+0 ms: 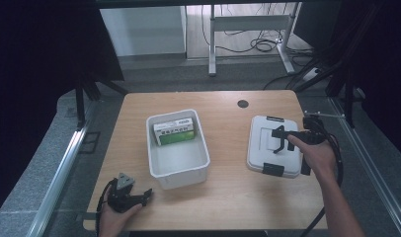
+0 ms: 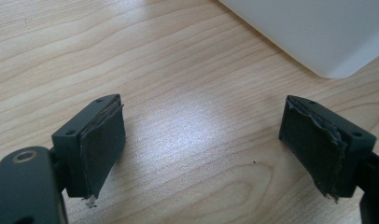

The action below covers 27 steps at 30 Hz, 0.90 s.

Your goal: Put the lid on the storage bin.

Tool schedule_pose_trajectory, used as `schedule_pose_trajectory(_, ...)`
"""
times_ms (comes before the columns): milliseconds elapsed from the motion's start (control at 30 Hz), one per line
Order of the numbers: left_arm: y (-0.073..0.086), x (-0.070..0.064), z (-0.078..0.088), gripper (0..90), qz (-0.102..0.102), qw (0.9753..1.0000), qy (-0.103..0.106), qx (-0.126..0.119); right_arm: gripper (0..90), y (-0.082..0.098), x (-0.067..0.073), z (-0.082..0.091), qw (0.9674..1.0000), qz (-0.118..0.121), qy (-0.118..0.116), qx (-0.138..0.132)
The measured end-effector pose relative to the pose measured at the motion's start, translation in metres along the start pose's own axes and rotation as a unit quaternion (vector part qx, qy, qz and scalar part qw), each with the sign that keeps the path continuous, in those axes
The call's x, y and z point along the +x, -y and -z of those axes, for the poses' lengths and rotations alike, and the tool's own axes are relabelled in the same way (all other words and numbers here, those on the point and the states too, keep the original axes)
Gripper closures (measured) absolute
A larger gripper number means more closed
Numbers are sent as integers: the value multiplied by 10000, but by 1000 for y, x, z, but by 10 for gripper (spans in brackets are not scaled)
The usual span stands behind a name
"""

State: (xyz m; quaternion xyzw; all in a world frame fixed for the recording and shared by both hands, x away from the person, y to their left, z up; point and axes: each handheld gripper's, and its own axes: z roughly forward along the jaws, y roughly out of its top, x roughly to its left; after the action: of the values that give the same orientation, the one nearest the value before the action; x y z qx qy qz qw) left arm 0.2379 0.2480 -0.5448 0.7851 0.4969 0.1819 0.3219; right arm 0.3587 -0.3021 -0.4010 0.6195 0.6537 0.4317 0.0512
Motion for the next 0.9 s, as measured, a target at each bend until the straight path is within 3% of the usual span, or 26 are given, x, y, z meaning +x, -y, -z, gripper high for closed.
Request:
schedule_pose_trajectory(300,0,0,0,143,2,10000,0,1,382,-12,-1,-12,9992,-19,326,250)
schedule_pose_trajectory(567,0,0,0,144,1,10000,-1,2,403,-19,-20,-25,9968,-225,644,410)
schedule_pose_trajectory(900,0,0,0,143,-1,10000,-1,4,446,-27,-36,-35,9933,-275,886,690)
